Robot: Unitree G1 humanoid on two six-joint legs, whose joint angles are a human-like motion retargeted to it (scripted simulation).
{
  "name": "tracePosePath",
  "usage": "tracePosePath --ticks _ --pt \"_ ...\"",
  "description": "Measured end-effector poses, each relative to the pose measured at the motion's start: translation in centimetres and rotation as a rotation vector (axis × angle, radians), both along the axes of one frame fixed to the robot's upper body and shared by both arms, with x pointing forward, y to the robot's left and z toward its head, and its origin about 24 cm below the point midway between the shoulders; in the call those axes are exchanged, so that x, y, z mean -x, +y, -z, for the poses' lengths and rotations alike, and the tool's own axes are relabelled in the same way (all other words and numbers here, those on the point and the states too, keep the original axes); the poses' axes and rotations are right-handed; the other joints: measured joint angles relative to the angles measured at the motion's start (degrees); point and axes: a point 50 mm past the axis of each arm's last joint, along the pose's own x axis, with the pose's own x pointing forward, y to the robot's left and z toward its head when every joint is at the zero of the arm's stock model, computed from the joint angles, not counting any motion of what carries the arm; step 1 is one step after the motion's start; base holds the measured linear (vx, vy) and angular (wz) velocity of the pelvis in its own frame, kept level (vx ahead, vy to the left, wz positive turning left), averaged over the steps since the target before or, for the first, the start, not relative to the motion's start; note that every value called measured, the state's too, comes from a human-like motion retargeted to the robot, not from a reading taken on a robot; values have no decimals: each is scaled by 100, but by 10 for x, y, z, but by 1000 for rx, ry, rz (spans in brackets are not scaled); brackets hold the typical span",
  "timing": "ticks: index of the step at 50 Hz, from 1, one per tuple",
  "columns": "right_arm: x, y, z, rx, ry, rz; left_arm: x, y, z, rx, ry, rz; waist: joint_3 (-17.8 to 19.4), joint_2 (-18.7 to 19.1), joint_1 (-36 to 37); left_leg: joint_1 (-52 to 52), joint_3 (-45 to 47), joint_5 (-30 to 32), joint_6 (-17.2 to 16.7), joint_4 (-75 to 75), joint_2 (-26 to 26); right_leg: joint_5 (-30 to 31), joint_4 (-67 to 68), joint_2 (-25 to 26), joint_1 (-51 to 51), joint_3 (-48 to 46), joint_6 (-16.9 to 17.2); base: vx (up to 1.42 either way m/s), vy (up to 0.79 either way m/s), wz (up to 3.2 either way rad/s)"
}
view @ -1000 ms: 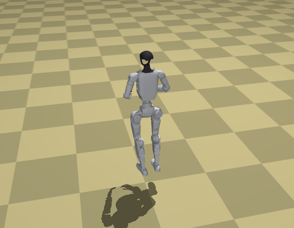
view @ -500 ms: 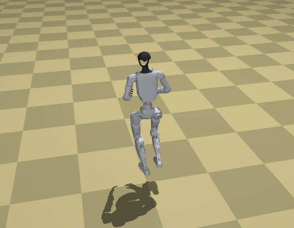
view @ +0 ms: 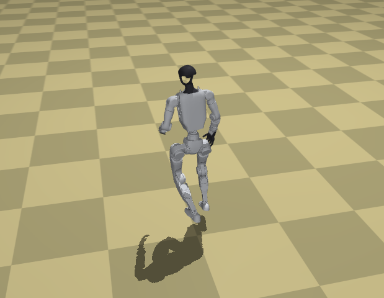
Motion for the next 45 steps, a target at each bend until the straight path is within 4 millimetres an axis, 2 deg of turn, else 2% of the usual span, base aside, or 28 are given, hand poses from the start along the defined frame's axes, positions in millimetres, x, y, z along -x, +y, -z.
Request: tracePosePath --ticks 3,5,8,11,15,20,25,32,35,38,40,45 --pt "5 -4 2 -14 25 24 1 6 -9 -3 -2 42 11 -8 79 -558 -73 0 1 1502 13 -416 213 26 204 -100 -195 28 -16 35" --pt "8 -6 3 -11 31 36 4 9 -12 -9 0 59 39 122 182 -901 -134 0 -91 2715 217 -1158 557 197 318 -212 -499 32 -20 -9" --pt "5 -11 1 10 22 36 8 13 -13 -18 7 55 199 499 401 -1299 -349 19 -258 4709 777 -2557 1167 656 500 -369 -1136 34 -21 -35" --pt "-13 -20 -6 39 -21 29 6 16 -11 1 21 23 412 660 402 -2165 -555 808 -348 6010 950 -3425 1448 762 652 -450 -1633 28 -20 14" --pt "-23 -19 -10 60 -55 19 16 18 6 24 88 -28 480 695 387 -3092 -542 1565 -330 6349 1121 -3927 1477 869 991 -468 -1866 30 -19 4" --pt "-22 -11 -10 53 -74 8 35 19 25 34 172 -71 569 824 634 -3056 -302 1921 -257 4833 1705 -4075 1151 1282 1828 -366 -1832 35 -15 -54" --pt "-21 -6 -9 36 -80 -1 51 26 37 38 249 -128 598 914 853 -2427 99 2539 -601 2305 2027 -4419 1265 1448 2511 -280 -1846 36 -8 -64" --pt "-14 -10 -6 12 -44 17 69 41 51 12 356 -168 329 867 867 -1166 312 3572 -1481 -1662 1554 -5278 1617 1422 3174 -444 -1864 40 2 -31" --pt "-9 -11 -2 6 -16 26 75 43 55 19 391 -162 92 924 875 -721 257 3922 -1660 -2803 1461 -5422 1644 1443 3348 -524 -1862 46 9 -29" --pt "2 -10 4 2 24 41 80 40 60 29 425 -146 -134 893 873 -586 263 3762 -1498 -2782 1379 -5422 2141 1266 3401 -514 -1703 52 12 -33" --pt "8 -9 7 -3 51 54 80 37 62 33 440 -131 -199 730 878 -486 343 3486 -1255 -2609 1155 -5343 2833 870 3368 -494 -1520 53 11 -33" --pt "15 3 13 -53 91 89 67 29 64 23 440 -66 -215 403 823 -462 413 2683 -568 -2010 639 -3599 4628 76 2684 -128 -1196 48 15 -31"
